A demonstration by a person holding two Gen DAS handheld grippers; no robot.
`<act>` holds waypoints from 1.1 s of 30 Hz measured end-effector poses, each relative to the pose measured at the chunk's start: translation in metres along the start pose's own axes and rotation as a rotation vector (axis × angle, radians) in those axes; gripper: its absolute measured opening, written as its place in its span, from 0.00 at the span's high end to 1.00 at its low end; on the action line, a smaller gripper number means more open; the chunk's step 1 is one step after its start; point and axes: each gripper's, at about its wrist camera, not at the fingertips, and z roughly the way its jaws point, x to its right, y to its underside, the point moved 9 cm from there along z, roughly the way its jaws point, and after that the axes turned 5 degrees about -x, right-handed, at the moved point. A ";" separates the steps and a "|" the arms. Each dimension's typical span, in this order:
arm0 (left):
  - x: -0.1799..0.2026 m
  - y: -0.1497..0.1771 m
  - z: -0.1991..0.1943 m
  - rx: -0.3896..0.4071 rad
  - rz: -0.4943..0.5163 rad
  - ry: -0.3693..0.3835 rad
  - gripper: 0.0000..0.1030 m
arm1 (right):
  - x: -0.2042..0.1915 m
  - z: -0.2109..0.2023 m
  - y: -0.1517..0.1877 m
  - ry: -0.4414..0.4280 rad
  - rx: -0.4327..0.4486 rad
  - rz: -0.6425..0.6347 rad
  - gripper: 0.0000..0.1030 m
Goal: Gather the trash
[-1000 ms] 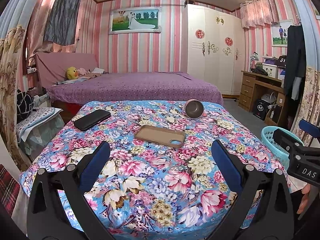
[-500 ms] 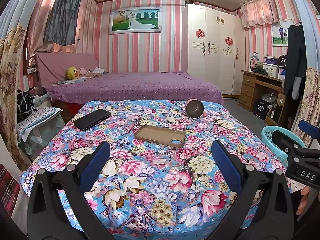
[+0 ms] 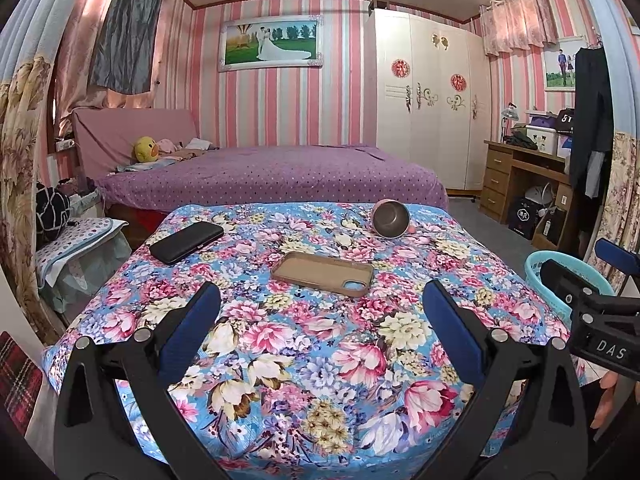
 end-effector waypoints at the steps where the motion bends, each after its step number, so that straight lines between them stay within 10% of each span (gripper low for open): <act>1: 0.000 0.000 0.000 0.000 -0.002 0.001 0.05 | 0.000 0.000 -0.001 0.001 0.000 -0.001 0.04; 33: -0.002 0.001 -0.003 0.011 -0.007 -0.006 0.05 | 0.003 -0.002 -0.001 0.011 0.004 -0.012 0.04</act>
